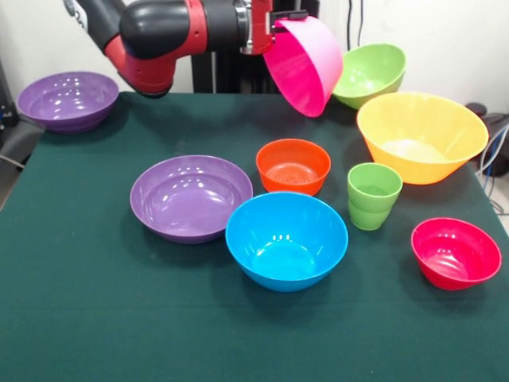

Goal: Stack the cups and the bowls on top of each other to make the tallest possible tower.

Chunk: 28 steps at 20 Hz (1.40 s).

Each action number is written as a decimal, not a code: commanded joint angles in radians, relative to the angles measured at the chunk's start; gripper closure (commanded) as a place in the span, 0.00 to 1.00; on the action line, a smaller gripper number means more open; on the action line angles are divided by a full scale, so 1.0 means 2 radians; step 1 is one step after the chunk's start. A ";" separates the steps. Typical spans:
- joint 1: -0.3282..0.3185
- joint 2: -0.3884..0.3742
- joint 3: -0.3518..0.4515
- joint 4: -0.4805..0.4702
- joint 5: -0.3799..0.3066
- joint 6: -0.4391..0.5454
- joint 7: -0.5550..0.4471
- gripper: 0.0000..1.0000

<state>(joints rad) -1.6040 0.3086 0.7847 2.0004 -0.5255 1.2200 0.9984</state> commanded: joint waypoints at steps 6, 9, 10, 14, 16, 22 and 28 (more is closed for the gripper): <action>0.005 0.044 -0.065 -0.148 -0.047 -0.025 -0.144 1.00; 0.003 0.042 -0.061 -0.143 -0.049 -0.027 -0.141 1.00; 0.002 0.041 -0.060 -0.142 -0.050 -0.028 -0.139 1.00; 0.002 0.042 -0.059 -0.140 -0.049 -0.030 -0.136 1.00; 0.002 0.044 -0.058 -0.140 -0.048 -0.031 -0.135 1.00; 0.000 0.044 -0.057 -0.136 -0.047 -0.033 -0.133 1.00; 0.002 0.043 -0.059 -0.135 -0.041 -0.022 -0.130 1.00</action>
<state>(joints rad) -1.6358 0.3543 0.7360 1.9818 -0.5252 1.2268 0.9984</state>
